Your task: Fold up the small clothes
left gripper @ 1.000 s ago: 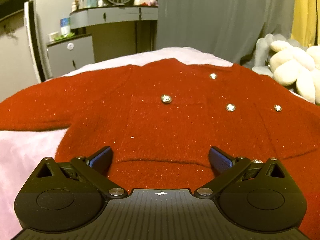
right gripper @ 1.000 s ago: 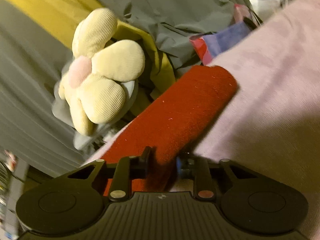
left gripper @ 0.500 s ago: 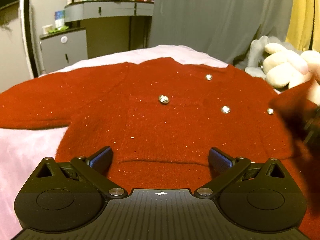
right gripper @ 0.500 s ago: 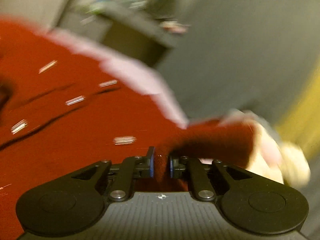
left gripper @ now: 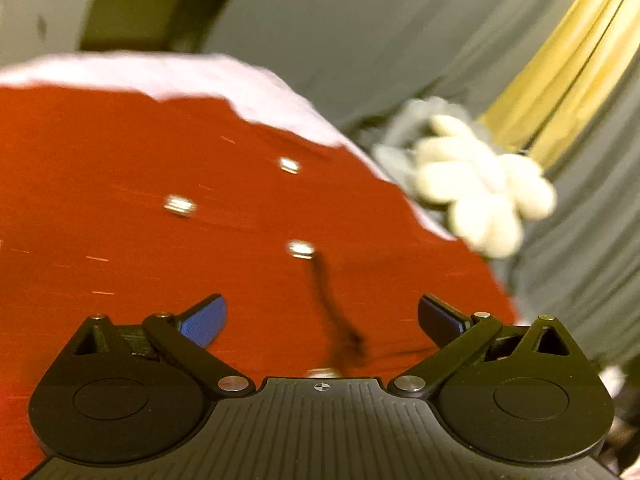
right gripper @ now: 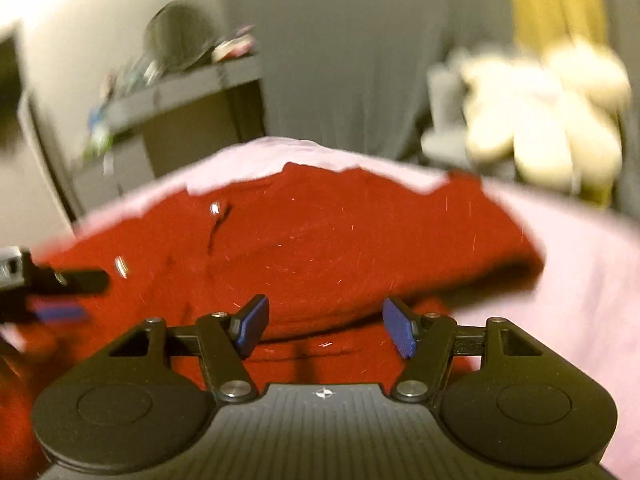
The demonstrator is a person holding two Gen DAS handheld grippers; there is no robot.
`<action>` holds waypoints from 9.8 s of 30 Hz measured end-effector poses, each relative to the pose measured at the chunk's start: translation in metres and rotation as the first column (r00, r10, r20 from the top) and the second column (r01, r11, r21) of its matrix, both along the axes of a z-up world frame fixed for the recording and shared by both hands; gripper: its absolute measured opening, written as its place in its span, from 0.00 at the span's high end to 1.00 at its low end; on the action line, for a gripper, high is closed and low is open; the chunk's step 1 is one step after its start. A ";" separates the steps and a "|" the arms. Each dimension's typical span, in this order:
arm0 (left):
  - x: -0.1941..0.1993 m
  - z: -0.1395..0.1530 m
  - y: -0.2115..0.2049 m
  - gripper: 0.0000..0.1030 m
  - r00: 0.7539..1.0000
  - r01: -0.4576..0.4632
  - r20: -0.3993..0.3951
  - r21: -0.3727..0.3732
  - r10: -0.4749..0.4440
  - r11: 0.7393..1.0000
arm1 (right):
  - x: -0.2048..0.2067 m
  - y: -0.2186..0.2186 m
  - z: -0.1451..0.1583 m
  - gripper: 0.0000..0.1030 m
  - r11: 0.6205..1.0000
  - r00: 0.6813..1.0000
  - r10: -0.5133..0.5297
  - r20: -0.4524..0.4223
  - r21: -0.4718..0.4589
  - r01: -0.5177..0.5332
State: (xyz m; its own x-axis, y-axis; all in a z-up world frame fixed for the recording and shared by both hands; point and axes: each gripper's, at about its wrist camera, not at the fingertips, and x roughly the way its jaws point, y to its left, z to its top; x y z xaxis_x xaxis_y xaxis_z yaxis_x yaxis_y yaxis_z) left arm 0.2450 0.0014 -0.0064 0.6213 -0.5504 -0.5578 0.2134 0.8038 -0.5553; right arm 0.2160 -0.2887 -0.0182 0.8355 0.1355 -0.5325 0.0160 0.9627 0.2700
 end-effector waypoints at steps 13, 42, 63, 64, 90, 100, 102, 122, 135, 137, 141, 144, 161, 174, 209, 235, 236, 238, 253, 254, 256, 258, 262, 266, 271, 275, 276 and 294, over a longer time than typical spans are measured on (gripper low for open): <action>0.061 -0.037 -0.050 0.22 0.968 -0.018 -0.250 -0.120 -0.013 0.993 | -0.017 -0.033 -0.039 0.50 0.964 0.990 -0.115 -0.076 0.231 0.129; 0.102 -0.015 0.040 0.68 0.976 -0.169 -0.118 0.129 0.185 0.977 | 0.017 -0.040 -0.032 0.50 0.930 0.994 -0.113 -0.004 0.352 0.107; 0.114 0.010 0.066 0.88 0.975 -0.222 0.060 0.294 0.214 0.930 | 0.089 -0.056 -0.047 0.87 0.849 0.977 -0.189 -0.096 0.484 0.212; 0.114 0.007 0.062 0.88 0.977 -0.215 0.058 0.292 0.207 0.932 | 0.092 -0.054 -0.045 0.88 0.878 0.976 -0.195 -0.101 0.426 0.220; 0.092 -0.017 0.045 0.68 0.982 -0.186 0.036 0.357 0.186 0.915 | 0.057 0.014 -0.005 0.61 0.993 0.998 -0.039 0.047 -0.110 0.044; 0.094 -0.026 0.033 0.61 0.980 -0.199 0.062 0.426 0.191 0.883 | 0.095 0.028 -0.041 0.62 0.952 1.000 -0.027 -0.002 -0.304 0.025; 0.093 -0.028 0.030 0.59 0.980 -0.200 0.080 0.446 0.184 0.872 | 0.097 0.034 -0.042 0.61 0.937 1.000 -0.021 -0.003 -0.349 0.018; 0.031 -0.011 0.085 0.01 0.965 -0.261 0.038 0.186 0.259 0.947 | 0.071 0.033 -0.014 0.46 0.955 0.998 -0.020 -0.053 -0.297 0.004; -0.096 -0.030 0.339 0.02 0.528 -0.849 -0.101 -0.083 0.843 0.522 | -0.040 0.041 -0.021 0.36 0.999 1.000 -0.022 -0.022 -0.036 0.021; -0.103 -0.037 0.364 0.08 0.486 -0.872 -0.136 -0.141 0.863 0.469 | -0.041 0.043 -0.023 0.37 1.000 0.999 -0.015 -0.028 -0.017 0.015; -0.099 -0.051 0.397 0.15 0.444 -0.888 -0.195 -0.224 0.874 0.401 | -0.041 0.056 -0.028 0.37 0.998 0.999 0.011 -0.048 -0.065 -0.015; -0.089 -0.051 0.404 0.15 0.435 -0.891 -0.198 -0.235 0.878 0.389 | -0.041 0.060 -0.029 0.37 0.997 0.999 0.007 -0.049 -0.081 -0.011; -0.078 -0.050 0.415 0.89 0.488 -0.864 -0.129 -0.210 0.864 0.457 | -0.039 0.063 -0.031 0.36 0.996 0.999 0.003 -0.046 -0.094 -0.008; 0.011 0.031 0.118 0.89 0.947 -0.260 0.217 0.079 0.238 0.962 | -0.041 0.057 -0.026 0.37 0.996 1.000 -0.025 -0.017 -0.083 0.024; -0.002 -0.033 0.141 0.15 0.812 -0.558 0.019 0.320 0.584 0.765 | 0.070 0.140 -0.015 0.50 0.954 0.962 0.260 -0.084 0.175 -0.243; 0.008 -0.036 0.104 0.13 0.869 -0.495 0.203 0.344 0.451 0.798 | 0.105 0.091 0.007 0.82 0.997 0.997 0.069 0.020 -0.047 -0.068; 0.009 -0.039 0.105 0.13 0.869 -0.494 0.194 0.343 0.455 0.799 | 0.108 0.087 0.003 0.76 0.998 0.998 0.068 0.001 -0.015 -0.068; 0.010 -0.043 0.107 0.13 0.867 -0.498 0.179 0.329 0.465 0.803 | 0.110 0.083 -0.004 0.61 0.997 0.997 0.071 -0.016 0.042 -0.071; 0.004 -0.036 0.084 0.12 0.871 -0.474 0.323 0.353 0.371 0.807 | 0.106 0.121 0.033 0.92 0.932 0.975 0.069 0.209 -0.363 0.011; 0.005 -0.038 0.083 0.12 0.874 -0.472 0.316 0.368 0.369 0.801 | 0.105 0.119 0.036 0.92 0.918 0.973 0.057 0.225 -0.394 0.038; 0.008 -0.040 0.083 0.12 0.880 -0.464 0.299 0.372 0.369 0.804 | 0.107 0.110 0.037 0.92 0.902 0.975 0.034 0.221 -0.427 0.066; 0.010 -0.041 0.085 0.12 0.883 -0.460 0.278 0.359 0.377 0.812 | 0.112 0.099 0.030 0.92 0.897 0.982 0.005 0.191 -0.434 0.080; 0.012 -0.047 0.090 0.12 0.892 -0.446 0.230 0.322 0.388 0.835 | 0.121 0.081 0.005 0.92 0.898 0.993 -0.058 0.107 -0.428 0.099; 0.012 -0.049 0.095 0.12 0.889 -0.452 0.210 0.264 0.407 0.852 | 0.127 0.061 -0.013 0.75 0.948 0.996 -0.086 0.000 -0.306 0.082; 0.009 -0.048 0.085 0.12 0.902 -0.421 0.232 0.281 0.365 0.862 | 0.130 0.041 -0.021 0.59 0.992 0.996 -0.078 -0.031 -0.101 0.075; 0.010 -0.046 0.070 0.11 0.907 -0.404 0.265 0.334 0.326 0.851 | 0.127 0.062 -0.014 0.92 0.938 0.998 -0.053 0.047 -0.342 0.066; 0.010 -0.046 0.068 0.10 0.907 -0.404 0.270 0.343 0.323 0.848 | 0.124 0.066 -0.009 0.92 0.915 0.994 -0.066 0.090 -0.391 0.096; 0.016 -0.051 0.074 0.07 0.918 -0.392 0.206 0.333 0.340 0.857 | 0.132 0.067 -0.019 0.66 0.813 0.990 -0.125 0.059 -0.566 0.136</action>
